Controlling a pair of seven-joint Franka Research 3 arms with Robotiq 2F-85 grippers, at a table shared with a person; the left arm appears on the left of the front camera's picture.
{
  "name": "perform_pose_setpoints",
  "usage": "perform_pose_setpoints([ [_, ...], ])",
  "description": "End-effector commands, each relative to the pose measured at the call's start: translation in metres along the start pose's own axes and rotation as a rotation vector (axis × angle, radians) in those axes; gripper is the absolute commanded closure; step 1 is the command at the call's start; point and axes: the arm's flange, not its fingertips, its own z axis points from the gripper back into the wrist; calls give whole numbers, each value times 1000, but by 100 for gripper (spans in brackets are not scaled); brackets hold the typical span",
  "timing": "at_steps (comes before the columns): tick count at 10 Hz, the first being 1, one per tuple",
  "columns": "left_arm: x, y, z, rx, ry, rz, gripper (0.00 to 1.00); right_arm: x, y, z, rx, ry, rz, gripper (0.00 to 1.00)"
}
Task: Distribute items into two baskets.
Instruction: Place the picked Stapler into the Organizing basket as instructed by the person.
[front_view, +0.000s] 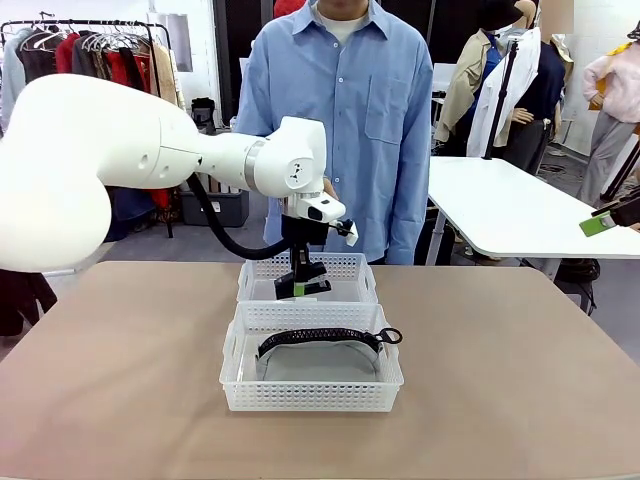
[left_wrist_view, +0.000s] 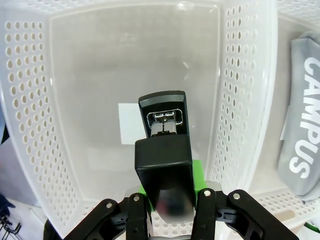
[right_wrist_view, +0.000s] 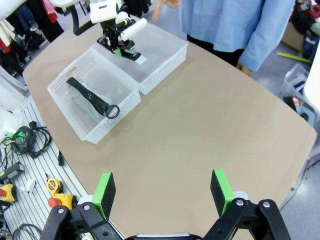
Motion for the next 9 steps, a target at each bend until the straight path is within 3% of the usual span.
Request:
perform_pose_setpoints([
  [1, 6, 2, -2, -36, -3, -29, 100, 0, 0, -1, 7, -9, 5, 0],
  [8, 14, 2, -22, -102, 44, -64, 100, 0, 0, -1, 7, -9, 5, 0],
  [9, 14, 2, -22, -105, 46, -64, 88, 0, 0, -1, 7, -9, 5, 0],
])
